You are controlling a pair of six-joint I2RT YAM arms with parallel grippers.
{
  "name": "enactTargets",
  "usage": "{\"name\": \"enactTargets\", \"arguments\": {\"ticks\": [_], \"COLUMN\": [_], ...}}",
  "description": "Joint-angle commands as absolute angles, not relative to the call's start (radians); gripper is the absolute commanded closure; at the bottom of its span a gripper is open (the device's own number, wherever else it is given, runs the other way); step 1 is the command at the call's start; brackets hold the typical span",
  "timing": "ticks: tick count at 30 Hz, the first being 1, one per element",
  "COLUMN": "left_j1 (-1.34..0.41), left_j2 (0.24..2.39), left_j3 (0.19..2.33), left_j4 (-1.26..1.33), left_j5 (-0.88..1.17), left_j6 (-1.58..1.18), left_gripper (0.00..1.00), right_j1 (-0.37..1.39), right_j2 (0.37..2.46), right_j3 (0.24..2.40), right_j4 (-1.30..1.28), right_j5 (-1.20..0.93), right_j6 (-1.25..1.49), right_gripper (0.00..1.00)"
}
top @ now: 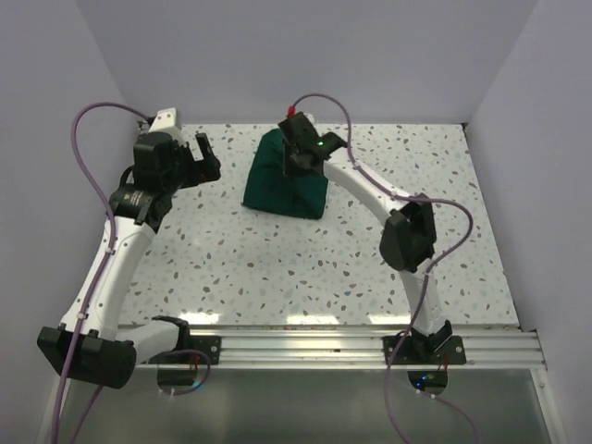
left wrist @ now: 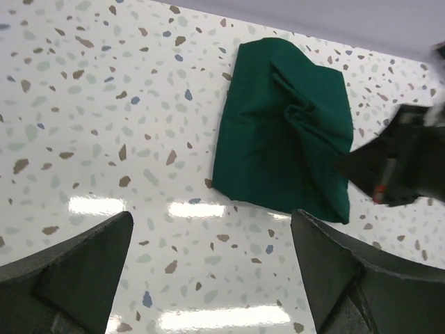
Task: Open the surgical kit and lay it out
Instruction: Open the surgical kit at the center of the board.
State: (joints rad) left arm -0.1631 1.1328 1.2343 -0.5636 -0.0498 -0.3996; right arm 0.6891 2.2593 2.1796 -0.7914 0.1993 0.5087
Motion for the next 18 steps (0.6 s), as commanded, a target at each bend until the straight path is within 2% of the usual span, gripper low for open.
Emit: {"name": "enactTargets", "arguments": {"ticks": [1, 6, 11, 12, 13, 14, 15, 16, 17, 18], "left_j1": [-0.224, -0.317, -0.434, -0.475, -0.495, -0.514, -0.555, -0.575, -0.595, -0.633], "left_j2": [1.204, 1.365, 1.527, 1.56, 1.59, 1.656, 1.69, 1.725, 1.797, 1.831], "left_j3": [1.318, 1.374, 1.417, 1.428, 1.462, 1.48, 1.502, 1.549, 1.578, 1.607], "left_j4": [-0.563, -0.551, -0.505, -0.503, -0.505, -0.509, -0.511, -0.517, -0.538, -0.548], "left_j5": [-0.162, -0.218, -0.265, -0.276, -0.288, -0.294, -0.302, -0.326, -0.342, -0.38], "left_j6": [-0.284, -0.253, -0.244, -0.239, -0.238, -0.238, -0.236, -0.233, -0.233, -0.227], "left_gripper": [0.0, 0.0, 0.0, 0.0, 0.0, 0.0, 0.0, 0.0, 0.0, 0.0], "right_j1": [0.623, 0.555, 0.477, 0.463, 0.436, 0.425, 0.414, 0.393, 0.381, 0.37], "right_j2": [2.004, 1.818, 1.726, 1.723, 1.721, 1.726, 1.726, 1.726, 1.718, 1.714], "right_j3": [2.039, 1.83, 1.617, 1.596, 1.573, 1.566, 1.563, 1.562, 1.56, 1.562], "right_j4": [-0.704, -0.716, -0.751, -0.764, -0.782, -0.829, -0.854, -0.876, -0.912, -0.926], "right_j5": [0.322, 0.42, 0.468, 0.463, 0.465, 0.474, 0.491, 0.526, 0.537, 0.549], "right_j6": [0.563, 0.595, 0.604, 0.606, 0.607, 0.61, 0.62, 0.624, 0.624, 0.62], "right_gripper": [1.0, 1.0, 1.0, 0.93, 0.8, 0.42, 0.22, 0.1, 0.02, 0.02]}}
